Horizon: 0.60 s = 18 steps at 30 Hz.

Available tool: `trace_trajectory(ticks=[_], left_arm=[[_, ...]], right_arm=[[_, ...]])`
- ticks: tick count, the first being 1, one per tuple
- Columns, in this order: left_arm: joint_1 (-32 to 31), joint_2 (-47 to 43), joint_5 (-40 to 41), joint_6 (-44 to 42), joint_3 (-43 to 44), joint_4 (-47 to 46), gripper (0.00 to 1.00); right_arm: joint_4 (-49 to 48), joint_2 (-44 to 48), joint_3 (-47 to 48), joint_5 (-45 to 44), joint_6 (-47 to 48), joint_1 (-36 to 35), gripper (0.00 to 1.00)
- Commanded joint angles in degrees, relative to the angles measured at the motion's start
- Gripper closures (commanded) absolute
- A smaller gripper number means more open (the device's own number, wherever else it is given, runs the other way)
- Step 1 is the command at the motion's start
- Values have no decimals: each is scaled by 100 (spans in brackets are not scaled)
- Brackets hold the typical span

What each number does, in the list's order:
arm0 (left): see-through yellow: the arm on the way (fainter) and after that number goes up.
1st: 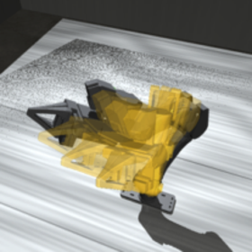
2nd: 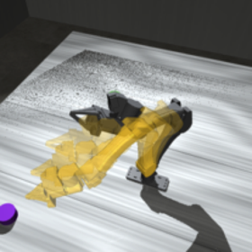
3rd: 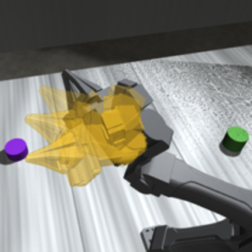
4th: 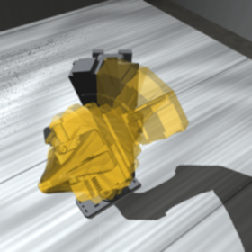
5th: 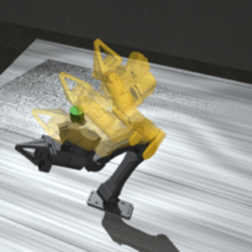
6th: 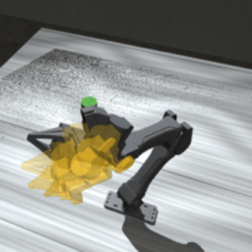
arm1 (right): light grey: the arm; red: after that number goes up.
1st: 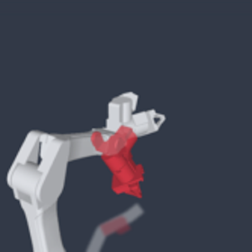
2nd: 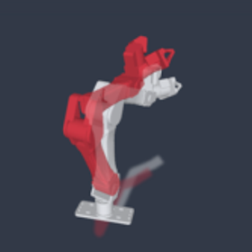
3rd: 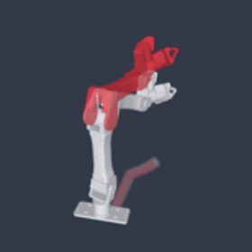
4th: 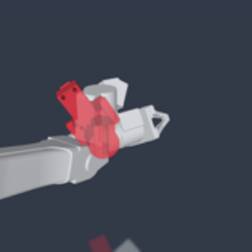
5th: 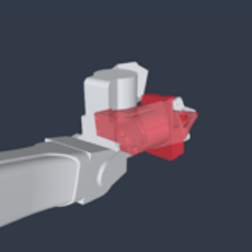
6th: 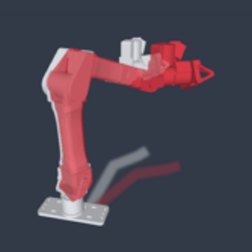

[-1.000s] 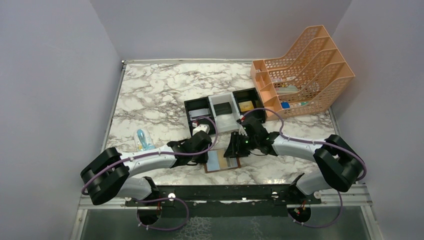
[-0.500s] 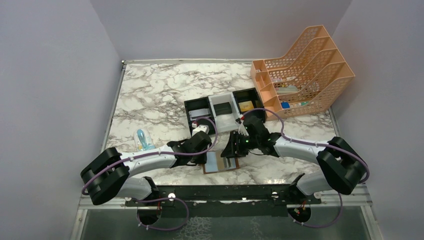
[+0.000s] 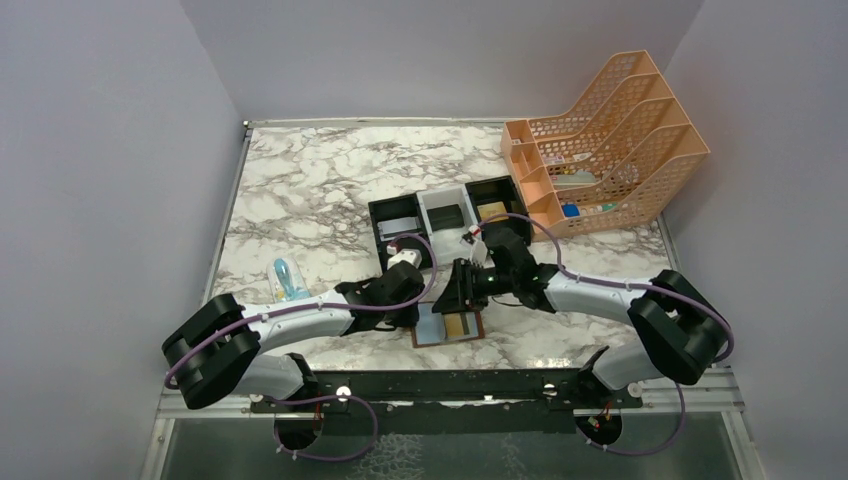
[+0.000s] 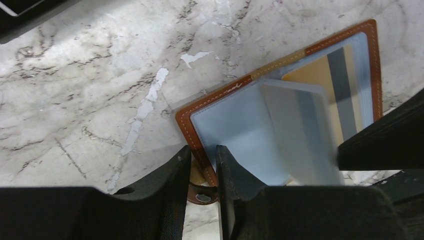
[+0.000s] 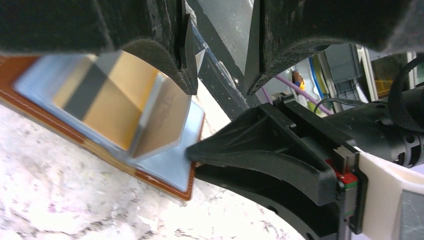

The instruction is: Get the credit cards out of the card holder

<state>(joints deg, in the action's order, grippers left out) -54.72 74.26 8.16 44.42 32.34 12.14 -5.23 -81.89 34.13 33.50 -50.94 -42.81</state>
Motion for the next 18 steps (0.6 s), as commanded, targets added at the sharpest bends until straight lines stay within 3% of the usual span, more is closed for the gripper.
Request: trace_trajectory(ticks=[1, 12, 18], left_arm=[[-37, 2, -280, 74, 70, -341, 73], [-36, -229, -151, 190, 2, -241, 71], [-37, -638, 244, 318, -33, 289, 67]], right_arm=[[-665, -221, 113, 440, -61, -35, 59], [-1370, -938, 163, 1045, -213, -37, 59], [-623, -548, 244, 404, 87, -35, 59]])
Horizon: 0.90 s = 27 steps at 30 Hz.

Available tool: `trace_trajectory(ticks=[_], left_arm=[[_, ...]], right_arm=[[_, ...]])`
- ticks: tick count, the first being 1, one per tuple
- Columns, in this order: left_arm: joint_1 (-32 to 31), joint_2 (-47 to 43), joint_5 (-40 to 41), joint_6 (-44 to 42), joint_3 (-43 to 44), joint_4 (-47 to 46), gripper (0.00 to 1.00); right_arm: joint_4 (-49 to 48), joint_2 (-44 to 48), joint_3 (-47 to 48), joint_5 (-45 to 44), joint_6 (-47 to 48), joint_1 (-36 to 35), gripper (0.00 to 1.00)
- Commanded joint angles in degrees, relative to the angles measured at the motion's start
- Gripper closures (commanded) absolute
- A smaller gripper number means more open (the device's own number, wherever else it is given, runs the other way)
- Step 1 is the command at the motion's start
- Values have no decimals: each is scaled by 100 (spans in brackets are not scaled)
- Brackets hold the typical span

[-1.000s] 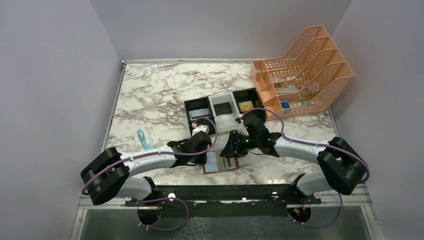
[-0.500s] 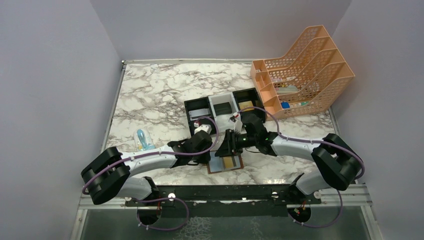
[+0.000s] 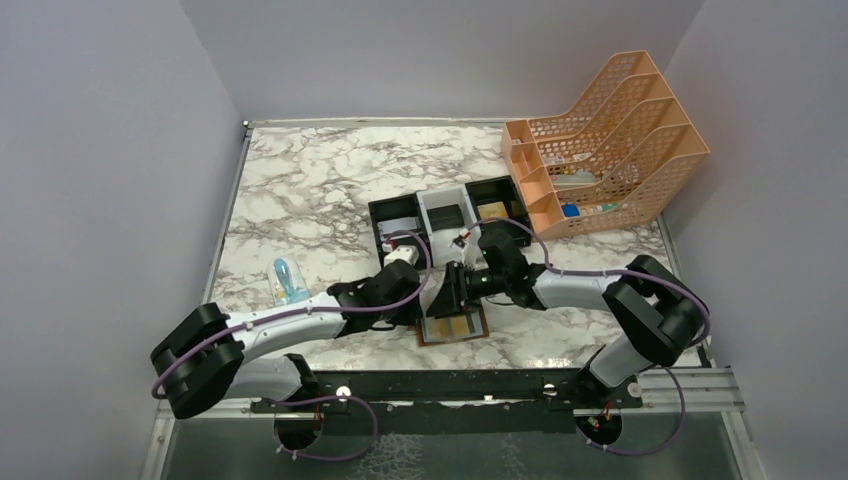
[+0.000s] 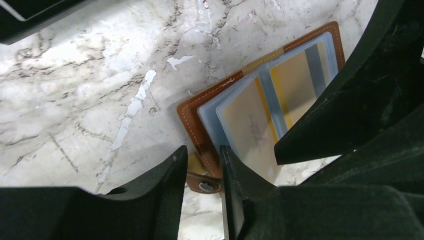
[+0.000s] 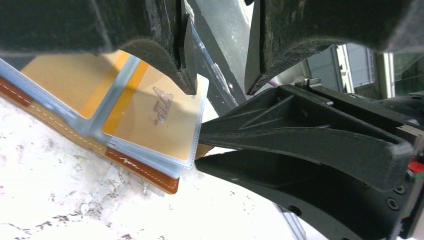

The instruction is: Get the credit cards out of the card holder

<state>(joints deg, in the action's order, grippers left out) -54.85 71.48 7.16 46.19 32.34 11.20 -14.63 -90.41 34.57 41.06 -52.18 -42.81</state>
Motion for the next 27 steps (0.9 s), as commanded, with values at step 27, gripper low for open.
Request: trace_trajectory(ticks=[27], left_arm=[[-256, -425, -330, 69, 635, 509, 60]], right_arm=[[786, 302, -120, -947, 438, -35, 69]])
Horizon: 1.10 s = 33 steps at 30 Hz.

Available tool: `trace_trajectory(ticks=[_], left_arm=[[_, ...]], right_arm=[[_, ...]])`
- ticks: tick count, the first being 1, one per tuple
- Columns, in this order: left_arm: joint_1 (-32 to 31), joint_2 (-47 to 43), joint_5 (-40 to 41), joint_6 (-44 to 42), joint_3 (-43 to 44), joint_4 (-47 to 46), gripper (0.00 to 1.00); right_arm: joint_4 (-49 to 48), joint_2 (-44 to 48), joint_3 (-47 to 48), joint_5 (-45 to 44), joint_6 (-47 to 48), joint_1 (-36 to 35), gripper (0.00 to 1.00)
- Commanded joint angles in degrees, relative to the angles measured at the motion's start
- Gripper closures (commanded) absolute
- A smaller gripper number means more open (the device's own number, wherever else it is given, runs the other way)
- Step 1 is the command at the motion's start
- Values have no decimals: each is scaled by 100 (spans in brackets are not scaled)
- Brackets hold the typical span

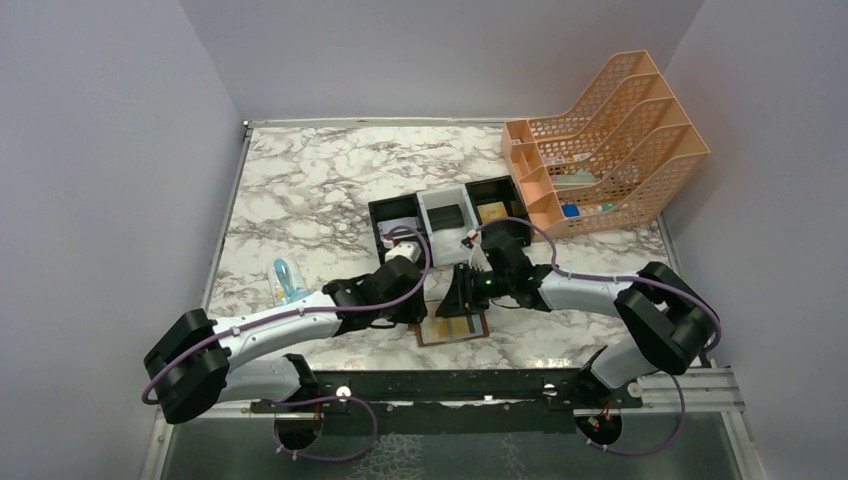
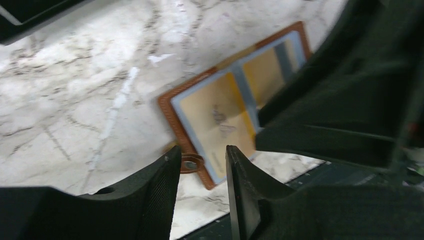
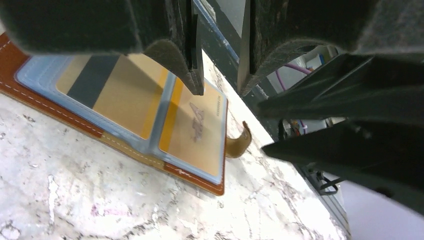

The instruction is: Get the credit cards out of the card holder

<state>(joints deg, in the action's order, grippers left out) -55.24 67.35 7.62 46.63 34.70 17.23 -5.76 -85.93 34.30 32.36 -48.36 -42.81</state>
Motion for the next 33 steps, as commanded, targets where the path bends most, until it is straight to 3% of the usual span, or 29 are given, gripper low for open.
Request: trace_trajectory(ticks=[1, 12, 23, 30, 33], left_arm=[[-291, -7, -394, 42, 454, -85, 60], [-672, 234, -147, 610, 210, -76, 66], [-783, 1338, 221, 556, 475, -67, 78], [-803, 1323, 311, 610, 233, 62, 79], [-804, 1286, 334, 568, 198, 73, 80]], right_arm=[[-132, -197, -101, -69, 57, -35, 69], [-227, -292, -200, -212, 25, -35, 72], [-263, -539, -280, -618, -39, -35, 75], [-55, -486, -279, -911, 20, -35, 78], [-162, -516, -275, -743, 1, -35, 84]])
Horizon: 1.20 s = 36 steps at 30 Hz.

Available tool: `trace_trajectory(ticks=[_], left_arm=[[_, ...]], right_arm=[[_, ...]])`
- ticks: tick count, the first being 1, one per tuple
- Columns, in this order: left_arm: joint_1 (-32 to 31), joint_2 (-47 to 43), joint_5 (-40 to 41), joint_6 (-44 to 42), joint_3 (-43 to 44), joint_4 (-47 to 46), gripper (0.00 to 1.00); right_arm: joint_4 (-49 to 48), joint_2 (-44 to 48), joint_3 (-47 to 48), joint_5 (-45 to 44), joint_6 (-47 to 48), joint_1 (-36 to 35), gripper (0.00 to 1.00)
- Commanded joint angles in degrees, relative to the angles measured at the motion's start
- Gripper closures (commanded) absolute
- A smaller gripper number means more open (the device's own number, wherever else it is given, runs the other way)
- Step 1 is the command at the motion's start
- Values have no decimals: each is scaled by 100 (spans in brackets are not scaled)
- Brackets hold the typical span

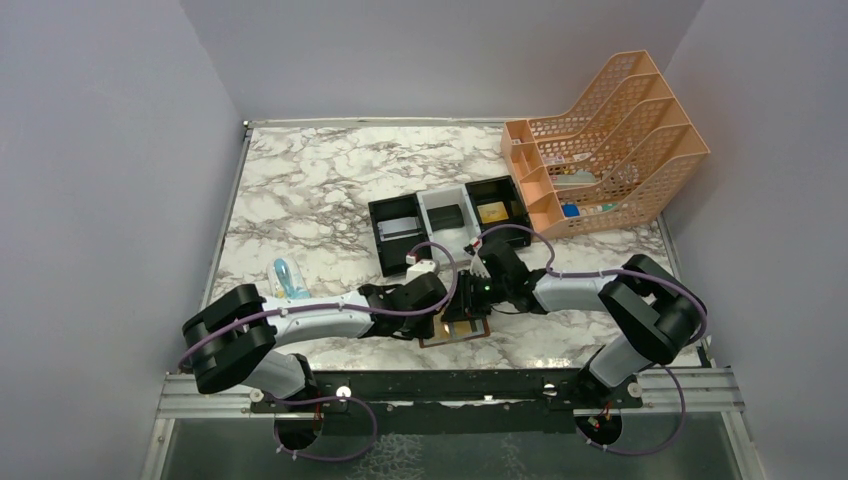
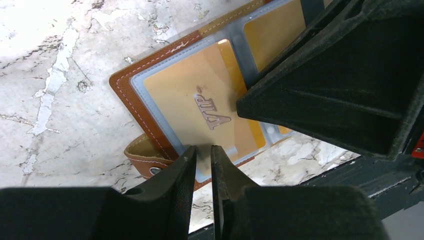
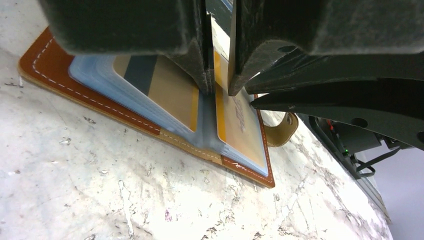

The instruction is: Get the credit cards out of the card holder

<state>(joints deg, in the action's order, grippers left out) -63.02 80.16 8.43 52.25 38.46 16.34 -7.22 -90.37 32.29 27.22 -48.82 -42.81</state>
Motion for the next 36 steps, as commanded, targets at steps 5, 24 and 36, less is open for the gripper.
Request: trace_trajectory(ticks=[5, 24, 36], left_arm=[[-24, -65, 292, 31, -222, 161, 80], [-26, -138, 360, -22, -304, 200, 80], [-25, -89, 362, -48, -225, 196, 80]], right_arm=[[-132, -27, -95, -24, -57, -34, 85], [190, 428, -94, 596, 432, 294, 99], [-971, -28, -408, 1169, -106, 366, 82]])
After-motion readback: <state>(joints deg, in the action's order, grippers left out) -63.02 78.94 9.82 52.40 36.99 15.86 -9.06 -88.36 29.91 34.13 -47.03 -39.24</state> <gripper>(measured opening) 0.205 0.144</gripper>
